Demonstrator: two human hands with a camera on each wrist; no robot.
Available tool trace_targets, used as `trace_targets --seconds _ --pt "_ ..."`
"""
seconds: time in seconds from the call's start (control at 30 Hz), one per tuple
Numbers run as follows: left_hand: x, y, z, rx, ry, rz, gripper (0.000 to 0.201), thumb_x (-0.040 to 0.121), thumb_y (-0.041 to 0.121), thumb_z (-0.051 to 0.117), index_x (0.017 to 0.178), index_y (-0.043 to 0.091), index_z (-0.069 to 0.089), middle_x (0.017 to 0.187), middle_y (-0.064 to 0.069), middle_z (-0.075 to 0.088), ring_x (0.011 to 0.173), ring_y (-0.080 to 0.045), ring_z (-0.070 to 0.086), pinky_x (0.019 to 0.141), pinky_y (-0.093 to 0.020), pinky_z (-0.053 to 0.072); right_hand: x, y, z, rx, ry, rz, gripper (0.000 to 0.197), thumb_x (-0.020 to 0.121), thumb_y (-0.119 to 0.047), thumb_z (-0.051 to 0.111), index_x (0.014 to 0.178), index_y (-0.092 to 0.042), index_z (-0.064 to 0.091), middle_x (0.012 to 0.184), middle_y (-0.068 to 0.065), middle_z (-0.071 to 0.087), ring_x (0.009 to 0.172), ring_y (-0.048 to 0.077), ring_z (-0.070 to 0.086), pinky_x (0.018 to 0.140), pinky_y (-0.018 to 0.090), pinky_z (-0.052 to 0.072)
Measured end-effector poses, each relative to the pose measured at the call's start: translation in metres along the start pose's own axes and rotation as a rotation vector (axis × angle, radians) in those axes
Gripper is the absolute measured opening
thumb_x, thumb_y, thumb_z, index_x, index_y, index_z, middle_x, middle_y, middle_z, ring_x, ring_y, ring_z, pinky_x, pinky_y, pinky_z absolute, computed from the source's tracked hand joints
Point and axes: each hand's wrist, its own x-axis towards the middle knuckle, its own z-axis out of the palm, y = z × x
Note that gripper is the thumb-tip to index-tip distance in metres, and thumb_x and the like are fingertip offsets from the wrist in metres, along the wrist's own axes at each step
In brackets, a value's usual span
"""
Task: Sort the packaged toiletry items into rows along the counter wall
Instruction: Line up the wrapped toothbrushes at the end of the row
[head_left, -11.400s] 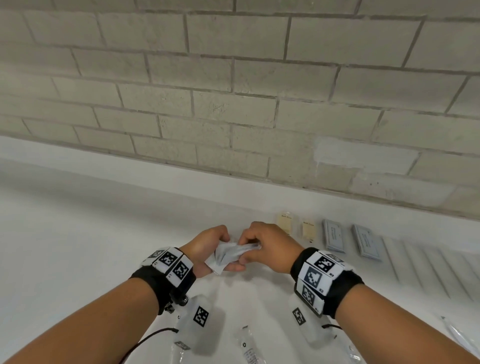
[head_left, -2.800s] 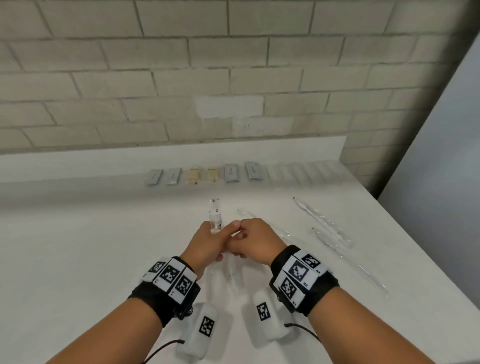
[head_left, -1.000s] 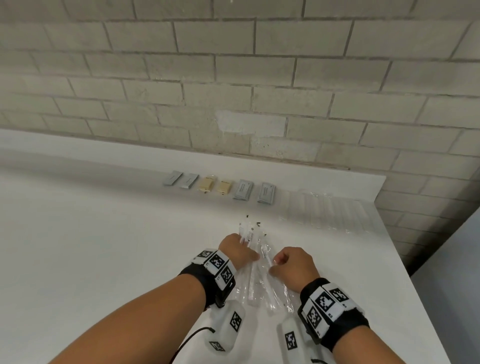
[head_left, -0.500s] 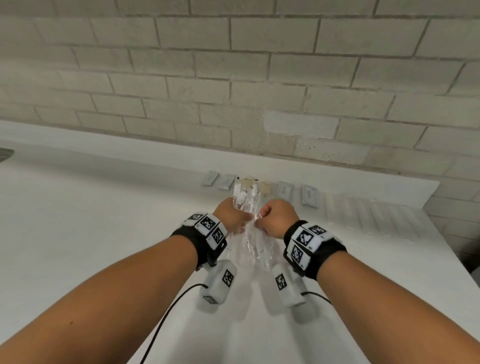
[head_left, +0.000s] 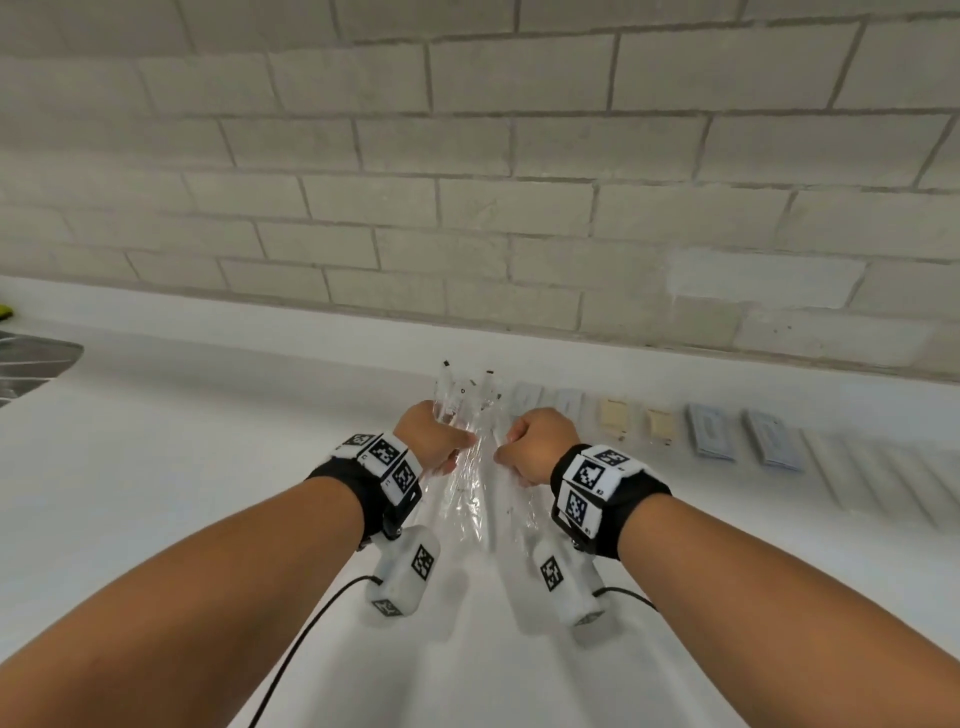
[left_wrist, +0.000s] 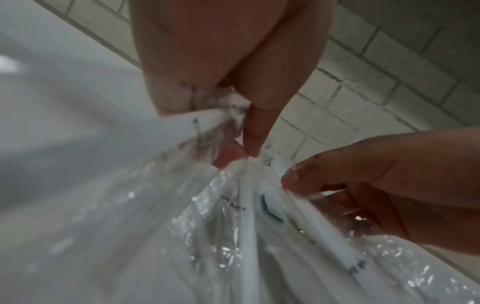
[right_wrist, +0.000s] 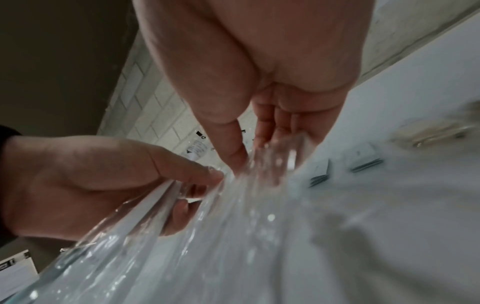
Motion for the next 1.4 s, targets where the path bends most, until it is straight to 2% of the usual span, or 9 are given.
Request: trace_targets --seconds 0.33,0.57,0.7,0.83,0.93,1.03,1.13,1.23,1.4 --pt "0.105 -0.01 -0.04 0.054 0.014 -0.095 0.02 0.083 0.0 0.065 0.086 0.003 0.045 0.052 -0.011 0.047 0.026 -0.015 0.043 0.035 -0.019 0.034 0.107 -0.025 0.029 -0.146 0.018 0.089 0.014 0.077 -0.015 0.068 0.078 -0.005 0.059 0.079 0.008 0.063 0.074 0.026 0.064 0.056 0.025 0.051" --pt "0.152 -0.016 -0.027 -0.053 -0.022 -0.142 0.026 0.078 0.005 0.075 0.085 0.01 0.051 0.087 -0.015 0.061 0.079 -0.031 0.062 0.083 -0.046 0.058 0.157 -0.021 0.048 -0.21 0.056 0.11 0.043 0.08 -0.03 0.072 0.06 -0.015 0.038 0.059 -0.002 0.044 0.053 0.015 0.047 0.041 0.021 0.031" --pt "0.165 -0.019 -0.028 0.036 -0.035 -0.12 0.033 0.074 0.021 0.082 0.09 0.005 0.058 0.085 -0.014 0.065 0.076 -0.028 0.064 0.084 -0.044 0.059 0.164 -0.015 0.048 -0.257 0.046 0.096 0.039 0.082 -0.037 0.07 0.063 -0.012 0.047 0.061 0.0 0.05 0.054 0.016 0.05 0.041 0.022 0.031" --pt "0.166 -0.016 -0.033 0.159 0.027 -0.118 0.062 0.076 0.044 0.076 0.113 -0.003 0.059 0.072 -0.006 0.061 0.059 -0.016 0.06 0.048 -0.02 0.051 0.164 -0.006 0.049 -0.312 0.029 0.097 0.046 0.084 -0.042 0.063 0.058 -0.014 0.039 0.069 0.011 0.045 0.048 0.013 0.045 0.041 0.023 0.03" --pt "0.169 -0.015 -0.038 0.122 -0.002 -0.12 0.075 0.078 0.044 0.073 0.129 -0.006 0.05 0.085 -0.012 0.06 0.084 -0.032 0.069 0.081 -0.032 0.059 0.161 -0.005 0.051 -0.357 -0.007 0.08 0.046 0.085 -0.046 0.059 0.059 -0.015 0.037 0.09 0.014 0.035 0.055 0.017 0.048 0.045 0.023 0.03" --pt "0.171 -0.014 -0.046 0.178 0.001 -0.106 0.06 0.081 0.037 0.068 0.116 -0.009 0.054 0.072 -0.014 0.057 0.062 -0.029 0.057 0.065 -0.031 0.047 0.154 -0.014 0.046 -0.354 -0.012 0.092 0.032 0.085 -0.04 0.058 0.081 -0.008 0.053 0.094 0.016 0.046 0.066 0.018 0.054 0.052 0.024 0.04" --pt "0.172 -0.014 -0.057 0.178 0.025 -0.077 0.05 0.09 0.022 0.061 0.133 -0.002 0.049 0.119 -0.022 0.062 0.1 -0.033 0.064 0.082 -0.039 0.055 0.143 -0.023 0.044 -0.468 0.003 0.067 0.055 0.086 -0.041 0.057 0.13 -0.011 0.043 0.126 0.01 0.048 0.114 0.028 0.052 0.085 0.035 0.046" --pt "0.173 -0.019 -0.073 0.25 0.061 -0.036 0.038 0.093 0.012 0.056 0.129 0.002 0.056 0.13 -0.019 0.06 0.114 -0.032 0.061 0.1 -0.042 0.05 0.127 -0.04 0.047 -0.531 0.011 -0.071 0.05 0.087 -0.037 0.055 0.131 -0.016 0.043 0.132 0.006 0.045 0.125 0.028 0.043 0.099 0.04 0.041" --pt "0.17 -0.035 -0.091 0.348 0.166 0.009 0.031 0.085 0.025 0.069 0.112 0.009 0.067 0.113 -0.01 0.068 0.107 -0.027 0.064 0.094 -0.035 0.052 0.114 -0.061 0.067 -0.708 -0.172 -0.242 0.042 0.091 -0.028 0.052 0.131 -0.017 0.049 0.134 0.007 0.046 0.126 0.029 0.039 0.105 0.038 0.035"
